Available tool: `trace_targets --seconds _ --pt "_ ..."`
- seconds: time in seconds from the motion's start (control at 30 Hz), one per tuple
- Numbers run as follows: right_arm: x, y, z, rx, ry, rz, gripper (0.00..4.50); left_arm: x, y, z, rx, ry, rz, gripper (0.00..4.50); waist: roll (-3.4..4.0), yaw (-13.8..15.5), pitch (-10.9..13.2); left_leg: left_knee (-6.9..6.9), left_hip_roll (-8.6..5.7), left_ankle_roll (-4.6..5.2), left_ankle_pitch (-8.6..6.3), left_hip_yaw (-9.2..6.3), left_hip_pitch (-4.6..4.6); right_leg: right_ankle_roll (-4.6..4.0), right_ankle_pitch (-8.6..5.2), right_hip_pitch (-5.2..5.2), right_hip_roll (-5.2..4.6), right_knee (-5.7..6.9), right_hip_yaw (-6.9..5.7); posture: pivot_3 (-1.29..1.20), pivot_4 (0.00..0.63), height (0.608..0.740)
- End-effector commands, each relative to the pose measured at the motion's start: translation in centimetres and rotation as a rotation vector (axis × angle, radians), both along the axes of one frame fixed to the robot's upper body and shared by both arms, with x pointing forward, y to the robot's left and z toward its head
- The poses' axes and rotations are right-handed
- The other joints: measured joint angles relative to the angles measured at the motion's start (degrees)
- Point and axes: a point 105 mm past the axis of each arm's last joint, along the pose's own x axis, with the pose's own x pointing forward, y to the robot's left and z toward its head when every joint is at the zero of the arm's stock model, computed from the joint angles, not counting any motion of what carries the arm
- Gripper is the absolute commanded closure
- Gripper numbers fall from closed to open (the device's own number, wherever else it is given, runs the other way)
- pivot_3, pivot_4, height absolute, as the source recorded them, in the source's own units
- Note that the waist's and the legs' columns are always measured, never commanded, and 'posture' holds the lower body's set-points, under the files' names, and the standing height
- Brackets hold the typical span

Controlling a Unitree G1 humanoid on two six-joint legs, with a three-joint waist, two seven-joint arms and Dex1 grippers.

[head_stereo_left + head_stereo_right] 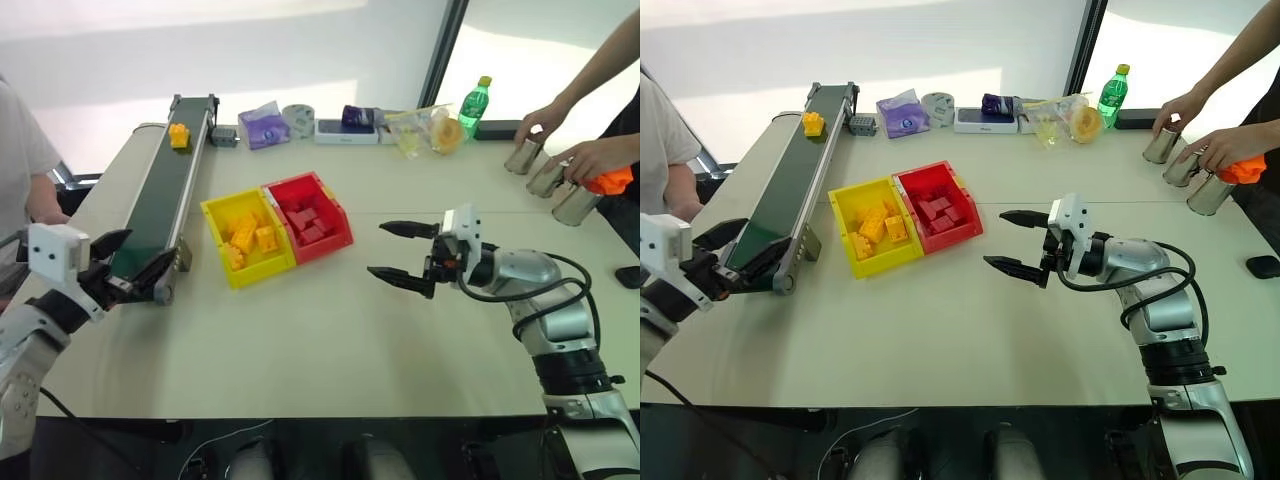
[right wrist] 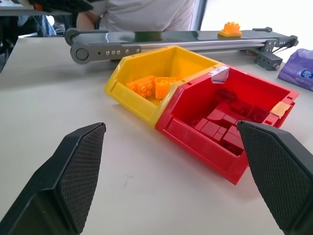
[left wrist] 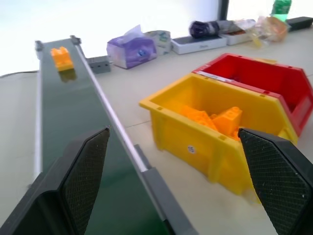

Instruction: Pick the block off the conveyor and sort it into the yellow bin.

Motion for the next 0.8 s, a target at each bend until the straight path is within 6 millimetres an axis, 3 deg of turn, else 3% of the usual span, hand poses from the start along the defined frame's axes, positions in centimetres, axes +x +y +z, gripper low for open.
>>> trace_targets --seconds 0.03,0.2,0.47,0.8 --pt "-0.1 -0.1 1.0 0.005 -0.046 0.008 0.00 -2.1 1.9 1.8 -0.012 -0.127 0.176 0.05 0.00 -0.1 0.0 0.00 0.00 0.00 0.00 0.00 0.00 0.00 0.00 0.00 0.00 0.00 0.00 0.00 0.150 0.740" --pt "0.1 0.3 0.9 0.014 -0.041 0.021 0.00 -3.9 2.9 -0.6 -0.060 -0.122 0.349 0.05 -0.02 0.0 0.0 0.03 0.00 0.00 0.00 -0.02 0.01 0.00 0.00 0.04 0.01 0.00 0.01 0.00 0.150 0.740" --pt "0.2 1.0 1.6 0.046 -0.043 0.054 0.00 -4.3 2.6 -3.1 -0.090 -0.066 0.372 0.05 -0.03 0.2 0.0 0.07 -0.01 0.14 -0.08 -0.06 0.02 -0.01 0.00 0.10 0.00 -0.01 -0.01 0.00 0.150 0.740" --pt "0.0 1.0 2.4 0.105 -0.044 0.059 0.00 -3.2 2.0 -2.8 -0.095 -0.073 0.336 0.05 -0.03 0.1 0.0 0.06 -0.01 0.14 -0.08 -0.06 0.02 -0.01 0.00 0.10 0.01 -0.02 -0.01 0.00 0.150 0.740"
